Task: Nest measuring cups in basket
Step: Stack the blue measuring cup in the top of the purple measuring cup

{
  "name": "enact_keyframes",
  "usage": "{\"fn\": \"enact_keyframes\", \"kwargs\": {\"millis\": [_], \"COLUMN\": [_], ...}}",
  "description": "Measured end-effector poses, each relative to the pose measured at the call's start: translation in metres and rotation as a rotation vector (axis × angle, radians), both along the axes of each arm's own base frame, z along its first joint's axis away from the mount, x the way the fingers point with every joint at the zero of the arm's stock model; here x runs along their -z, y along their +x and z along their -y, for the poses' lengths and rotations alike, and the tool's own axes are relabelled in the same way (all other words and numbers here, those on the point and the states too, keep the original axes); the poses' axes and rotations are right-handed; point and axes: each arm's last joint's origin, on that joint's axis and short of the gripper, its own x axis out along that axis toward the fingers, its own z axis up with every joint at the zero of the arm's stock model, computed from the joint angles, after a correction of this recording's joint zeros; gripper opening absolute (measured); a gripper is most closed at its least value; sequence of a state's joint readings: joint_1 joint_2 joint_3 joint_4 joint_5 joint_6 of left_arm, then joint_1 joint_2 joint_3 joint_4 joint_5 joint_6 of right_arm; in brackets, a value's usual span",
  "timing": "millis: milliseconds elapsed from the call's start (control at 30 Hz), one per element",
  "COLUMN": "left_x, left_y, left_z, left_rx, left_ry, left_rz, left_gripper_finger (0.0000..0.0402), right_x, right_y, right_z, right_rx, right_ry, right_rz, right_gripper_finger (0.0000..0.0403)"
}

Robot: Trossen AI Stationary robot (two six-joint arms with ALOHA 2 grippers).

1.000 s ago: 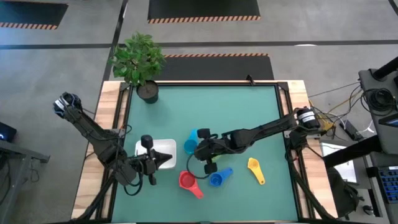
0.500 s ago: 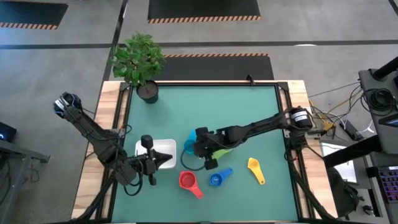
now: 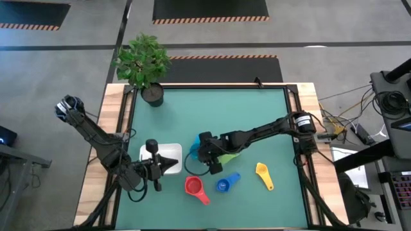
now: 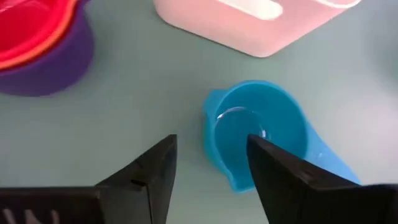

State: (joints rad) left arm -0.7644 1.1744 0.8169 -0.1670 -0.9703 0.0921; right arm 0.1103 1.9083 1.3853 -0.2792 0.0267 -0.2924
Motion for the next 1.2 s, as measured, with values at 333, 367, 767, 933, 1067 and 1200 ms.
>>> {"fn": "enact_keyframes", "kwargs": {"millis": [333, 367, 767, 933, 1067, 1200], "left_x": [0.0, 0.0, 0.0, 0.0, -0.001, -0.001], "left_y": [0.0, 0.0, 0.0, 0.0, 0.0, 0.0], "left_z": [0.0, 0.0, 0.0, 0.0, 0.0, 0.0], "left_rx": [0.0, 0.0, 0.0, 0.0, 0.0, 0.0], "left_ry": [-0.002, -0.002, -0.002, -0.004, -0.007, -0.008], "left_rz": [0.002, 0.002, 0.002, 0.004, 0.007, 0.008], "left_gripper_finger": [0.0, 0.0, 0.0, 0.0, 0.0, 0.0], "right_x": [0.022, 0.022, 0.017, 0.002, -0.026, -0.051], "right_y": [0.007, 0.007, 0.009, 0.011, 0.011, 0.008], "right_z": [0.006, 0.006, 0.006, 0.004, -0.004, -0.02], "right_rx": [-0.002, -0.001, 0.055, 0.118, 0.143, 0.172], "right_ry": [-0.018, -0.017, 0.032, 0.087, 0.124, 0.19], "right_rz": [-0.03, -0.028, -0.02, -0.014, 0.004, 0.019], "right_gripper_finger": [0.0147, 0.0135, 0.0011, 0.0009, 0.0009, 0.0009]}}
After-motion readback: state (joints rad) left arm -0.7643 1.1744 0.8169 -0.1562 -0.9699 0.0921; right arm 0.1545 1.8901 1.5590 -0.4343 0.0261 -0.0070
